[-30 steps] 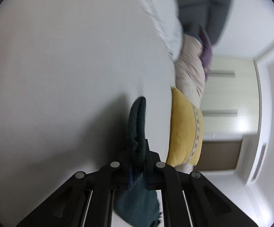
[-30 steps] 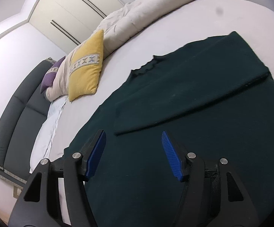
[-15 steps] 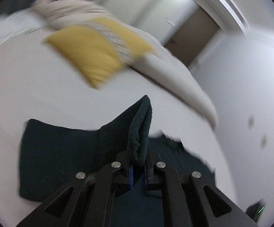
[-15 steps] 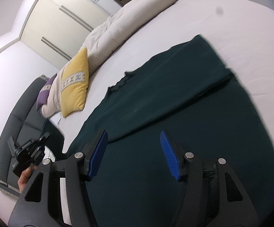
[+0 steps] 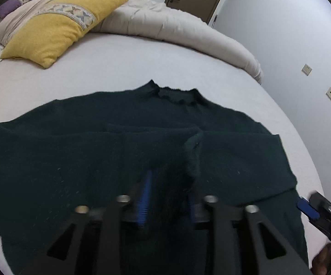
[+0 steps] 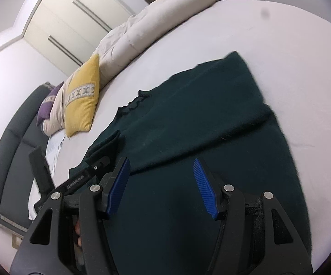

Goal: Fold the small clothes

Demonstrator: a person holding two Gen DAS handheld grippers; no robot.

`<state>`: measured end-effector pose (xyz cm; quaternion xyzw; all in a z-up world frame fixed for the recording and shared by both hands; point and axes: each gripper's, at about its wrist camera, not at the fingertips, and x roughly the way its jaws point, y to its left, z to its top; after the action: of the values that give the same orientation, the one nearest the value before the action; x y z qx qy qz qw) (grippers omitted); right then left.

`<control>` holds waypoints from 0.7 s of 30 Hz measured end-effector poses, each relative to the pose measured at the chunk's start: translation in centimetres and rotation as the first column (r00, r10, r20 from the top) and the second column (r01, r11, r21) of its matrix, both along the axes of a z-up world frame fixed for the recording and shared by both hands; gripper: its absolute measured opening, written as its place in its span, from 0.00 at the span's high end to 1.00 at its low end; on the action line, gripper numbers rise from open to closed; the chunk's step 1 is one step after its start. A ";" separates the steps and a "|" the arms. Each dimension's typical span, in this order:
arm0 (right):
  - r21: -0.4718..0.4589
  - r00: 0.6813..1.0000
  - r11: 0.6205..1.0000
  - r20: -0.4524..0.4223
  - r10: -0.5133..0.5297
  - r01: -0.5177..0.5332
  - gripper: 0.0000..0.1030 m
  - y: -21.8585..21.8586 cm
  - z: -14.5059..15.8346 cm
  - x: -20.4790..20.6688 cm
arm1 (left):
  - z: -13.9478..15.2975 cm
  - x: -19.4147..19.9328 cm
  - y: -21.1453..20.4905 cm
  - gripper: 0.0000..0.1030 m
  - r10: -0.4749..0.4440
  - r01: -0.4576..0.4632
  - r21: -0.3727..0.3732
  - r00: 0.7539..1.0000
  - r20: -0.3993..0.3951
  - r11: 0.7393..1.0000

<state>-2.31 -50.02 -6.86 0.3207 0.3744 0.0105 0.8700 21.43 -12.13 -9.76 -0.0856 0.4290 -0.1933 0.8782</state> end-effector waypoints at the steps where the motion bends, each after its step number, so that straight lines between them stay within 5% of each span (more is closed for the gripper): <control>1: -0.004 1.000 1.000 -0.006 0.013 -0.013 0.44 0.4 0.1 0.7 | 0.6 -0.1 0.3 0.37 0.009 -0.009 -0.014 1.000 0.006 1.000; 3: -0.012 0.998 0.998 -0.031 0.057 -0.057 0.44 1.8 0.0 2.6 | 1.7 -1.6 1.4 0.26 0.019 -0.018 -0.035 0.999 0.043 0.999; 9: 0.014 0.982 0.986 -0.086 0.168 -0.168 0.44 7.1 -0.7 9.4 | 3.9 -3.4 6.3 0.26 0.035 -0.027 -0.094 0.995 0.088 0.995; 16: -0.078 0.941 0.963 -0.247 0.231 -0.257 0.44 12.5 -3.1 15.9 | 3.0 -1.7 17.7 0.26 0.249 -0.239 -0.154 0.967 0.053 0.959; 18: -0.130 0.933 0.950 -0.266 0.243 -0.285 0.61 13.4 -3.5 16.6 | 2.3 -1.3 19.9 0.26 0.288 -0.280 -0.168 0.957 0.027 0.945; 19: -0.162 0.930 0.940 -0.271 0.250 -0.300 0.83 14.0 -3.4 16.7 | 1.9 -1.1 21.1 0.27 0.309 -0.302 -0.169 0.951 0.015 0.938; 21: -0.183 0.928 0.931 -0.267 0.261 -0.315 0.93 14.5 -3.1 16.6 | 1.3 -0.9 22.7 0.27 0.342 -0.336 -0.180 0.940 0.000 0.924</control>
<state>14.31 -35.55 -9.97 0.1613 0.5181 0.0582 0.8380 20.57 10.60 -8.43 -0.2333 0.3748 -0.0775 0.8939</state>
